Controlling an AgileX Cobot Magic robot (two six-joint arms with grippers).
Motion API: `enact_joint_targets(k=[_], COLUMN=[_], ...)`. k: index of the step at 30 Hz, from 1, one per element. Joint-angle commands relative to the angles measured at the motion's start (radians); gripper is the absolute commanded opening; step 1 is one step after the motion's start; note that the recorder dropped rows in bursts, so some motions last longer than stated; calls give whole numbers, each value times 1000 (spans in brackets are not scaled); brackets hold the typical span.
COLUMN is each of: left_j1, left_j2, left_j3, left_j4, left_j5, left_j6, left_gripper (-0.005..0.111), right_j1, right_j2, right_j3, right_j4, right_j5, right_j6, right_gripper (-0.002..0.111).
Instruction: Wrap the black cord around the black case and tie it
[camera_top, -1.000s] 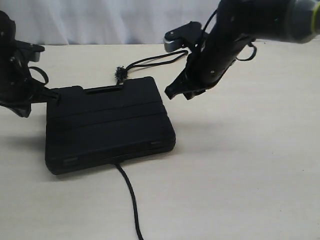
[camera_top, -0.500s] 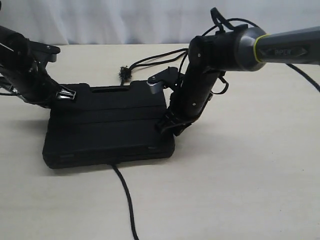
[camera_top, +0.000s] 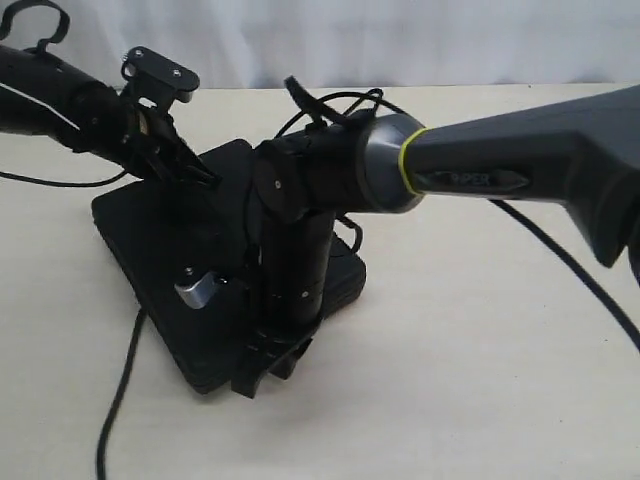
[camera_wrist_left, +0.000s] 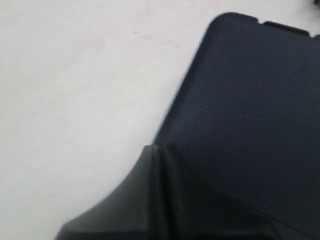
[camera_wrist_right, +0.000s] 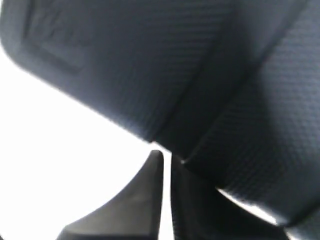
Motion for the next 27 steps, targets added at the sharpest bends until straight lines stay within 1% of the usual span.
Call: enact_joint_targets(k=[1, 7, 11, 18, 20, 22, 24, 27], left_j1=[-9, -4, -4, -4, -4, -4, -6, -6], left_j2=[12, -33, -91, -150, -150, -150, -154, -176], left_j3=[-35, -129, -145, -145, -145, -130, -97, 9], left_j4=[-20, 15, 21, 21, 15, -17, -59, -93], left_j5=[61, 252, 345, 530, 583, 602, 593, 489], left_j6=[2, -3, -3, -5, -5, -5, -5, -5], left_gripper=[0, 0, 0, 0, 0, 0, 0, 0], right_j1=[20, -22, -73, -240, -283, -312, -323, -320], right_j2=[-37, -161, -247, -295, -290, -281, -274, -242], right_j3=[-8, -8, -8, -8, -8, -8, -8, -28], right_j4=[-3, -158, -253, -268, -247, -221, -224, -215], right_j5=[-64, -57, -83, -134, -134, -160, -224, -282], right_j6=[36, 203, 308, 433, 438, 427, 416, 392], right_gripper=[6, 6, 6, 6, 6, 6, 6, 6])
